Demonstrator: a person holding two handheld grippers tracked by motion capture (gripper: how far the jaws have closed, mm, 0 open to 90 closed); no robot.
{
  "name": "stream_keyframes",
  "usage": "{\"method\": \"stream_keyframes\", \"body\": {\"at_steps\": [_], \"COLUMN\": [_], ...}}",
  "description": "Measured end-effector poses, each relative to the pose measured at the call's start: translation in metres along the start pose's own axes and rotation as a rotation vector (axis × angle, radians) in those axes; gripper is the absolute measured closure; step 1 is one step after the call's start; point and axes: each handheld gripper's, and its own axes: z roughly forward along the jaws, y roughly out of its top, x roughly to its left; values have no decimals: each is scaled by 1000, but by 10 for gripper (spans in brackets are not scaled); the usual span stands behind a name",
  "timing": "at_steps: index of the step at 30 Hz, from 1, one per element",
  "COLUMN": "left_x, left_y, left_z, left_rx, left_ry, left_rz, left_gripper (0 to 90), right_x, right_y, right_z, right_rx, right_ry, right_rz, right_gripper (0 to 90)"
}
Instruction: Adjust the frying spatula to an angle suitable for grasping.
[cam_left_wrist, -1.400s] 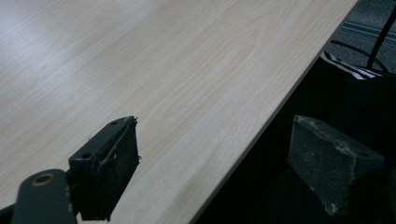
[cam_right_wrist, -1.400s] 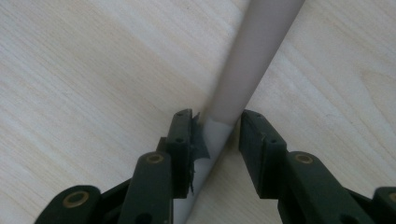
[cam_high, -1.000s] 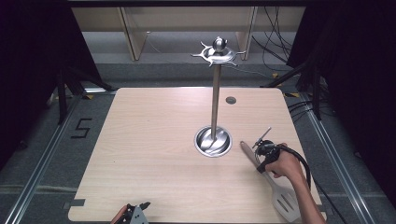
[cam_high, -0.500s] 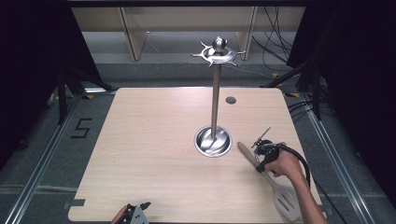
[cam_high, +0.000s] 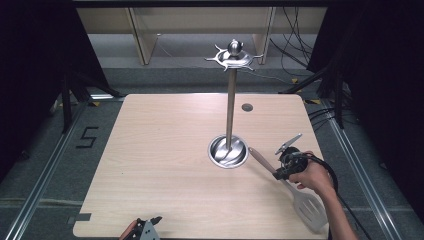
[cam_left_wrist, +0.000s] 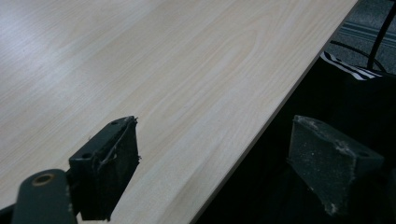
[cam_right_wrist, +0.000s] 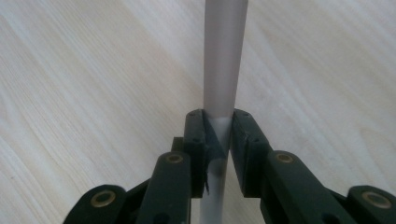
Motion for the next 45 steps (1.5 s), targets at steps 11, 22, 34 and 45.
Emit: {"method": "stream_keyframes", "body": {"at_steps": [11, 22, 34, 45], "left_x": [0, 0, 0, -1], "left_y": [0, 0, 0, 0], "left_z": [0, 1, 2, 0], "left_rx": [1, 2, 8, 1], "left_ry": [-3, -4, 8, -3], "left_rz": [1, 0, 7, 1], "left_gripper": [154, 154, 154, 154], "right_x": [6, 10, 15, 26], "right_y": [-9, -26, -31, -10], "right_z": [-31, -59, -76, -86], "right_rx": [-136, -335, -489, -635], "right_ry": [0, -3, 71, 152], "right_rz": [18, -23, -29, -89], "right_gripper": [780, 781, 782, 785]}}
